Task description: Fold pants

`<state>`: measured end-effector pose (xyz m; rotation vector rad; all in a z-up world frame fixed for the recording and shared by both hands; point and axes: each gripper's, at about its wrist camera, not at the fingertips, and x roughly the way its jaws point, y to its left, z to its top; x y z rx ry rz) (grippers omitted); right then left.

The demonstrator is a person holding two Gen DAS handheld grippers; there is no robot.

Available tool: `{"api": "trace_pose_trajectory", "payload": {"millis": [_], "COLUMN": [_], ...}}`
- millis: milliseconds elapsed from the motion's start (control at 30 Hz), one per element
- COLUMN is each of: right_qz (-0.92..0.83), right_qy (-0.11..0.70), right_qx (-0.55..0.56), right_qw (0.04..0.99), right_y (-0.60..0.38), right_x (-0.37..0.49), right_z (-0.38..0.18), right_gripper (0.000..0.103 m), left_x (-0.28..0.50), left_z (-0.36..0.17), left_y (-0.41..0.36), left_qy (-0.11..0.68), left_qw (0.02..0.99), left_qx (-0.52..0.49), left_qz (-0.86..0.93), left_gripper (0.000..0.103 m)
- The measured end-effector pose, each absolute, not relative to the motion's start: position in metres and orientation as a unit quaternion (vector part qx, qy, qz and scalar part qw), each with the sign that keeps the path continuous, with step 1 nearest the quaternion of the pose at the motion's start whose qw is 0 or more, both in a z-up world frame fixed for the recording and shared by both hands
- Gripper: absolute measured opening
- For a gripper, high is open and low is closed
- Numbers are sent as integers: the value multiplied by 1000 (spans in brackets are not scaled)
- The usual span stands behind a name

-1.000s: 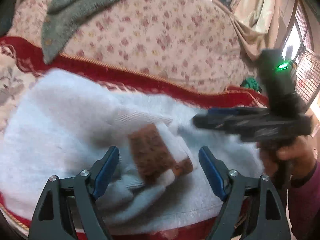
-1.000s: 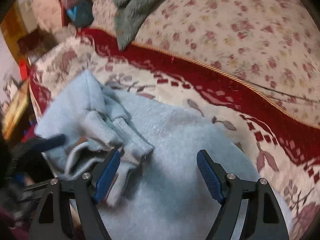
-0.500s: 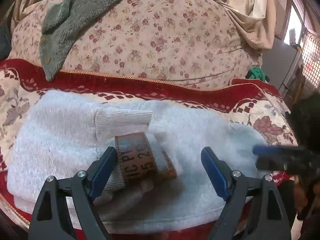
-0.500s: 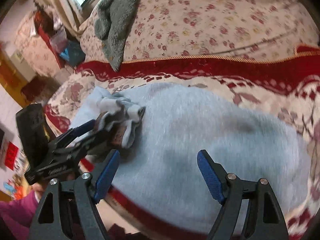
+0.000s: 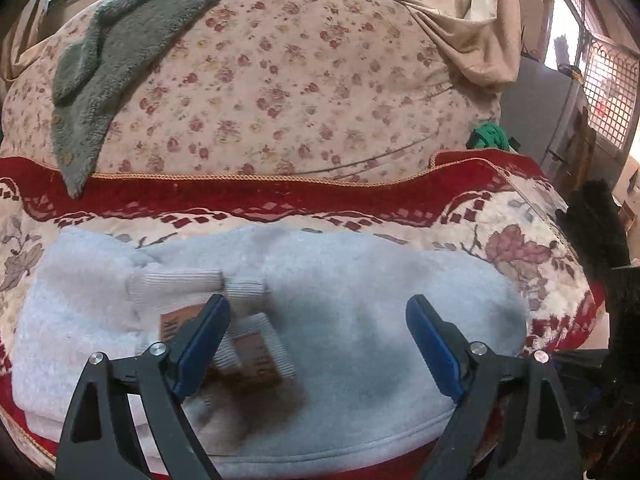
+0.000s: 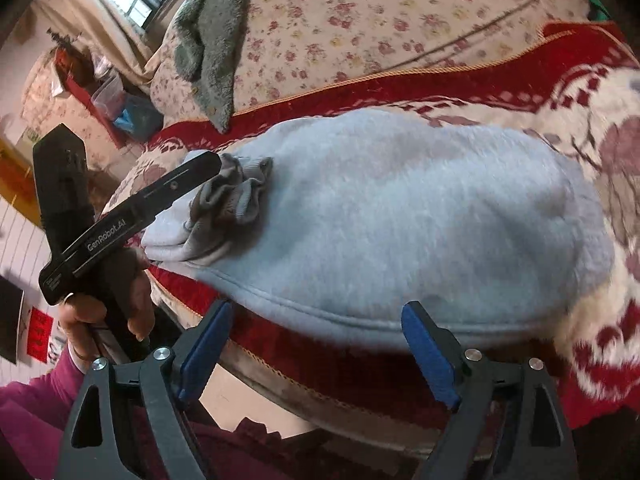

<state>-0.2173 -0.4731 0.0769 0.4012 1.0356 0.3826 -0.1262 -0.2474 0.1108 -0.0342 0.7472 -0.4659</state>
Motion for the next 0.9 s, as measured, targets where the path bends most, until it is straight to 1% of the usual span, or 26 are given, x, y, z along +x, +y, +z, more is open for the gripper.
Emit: {"api": "trace_pose_trajectory", "payload": {"millis": [267, 500, 733, 900], "right_qz": [157, 146, 117, 97], "right_qy": [472, 481, 486, 468], "right_qx": [195, 213, 293, 359], "right_qw": [845, 838, 815, 802], "right_y": [-481, -489, -511, -529], "right_x": [-224, -233, -251, -253], "right_z": [81, 70, 38, 16], "right_gripper": [93, 93, 95, 95], "left_x": [-122, -114, -106, -98], "left_z": [104, 95, 90, 90], "left_y": [-261, -268, -289, -304], "left_qy": [372, 388, 393, 403], "left_qw": [899, 888, 872, 855], "left_qx": [-15, -26, -8, -1], "left_qz": [-230, -247, -291, -326], "left_gripper": [89, 89, 89, 89]}}
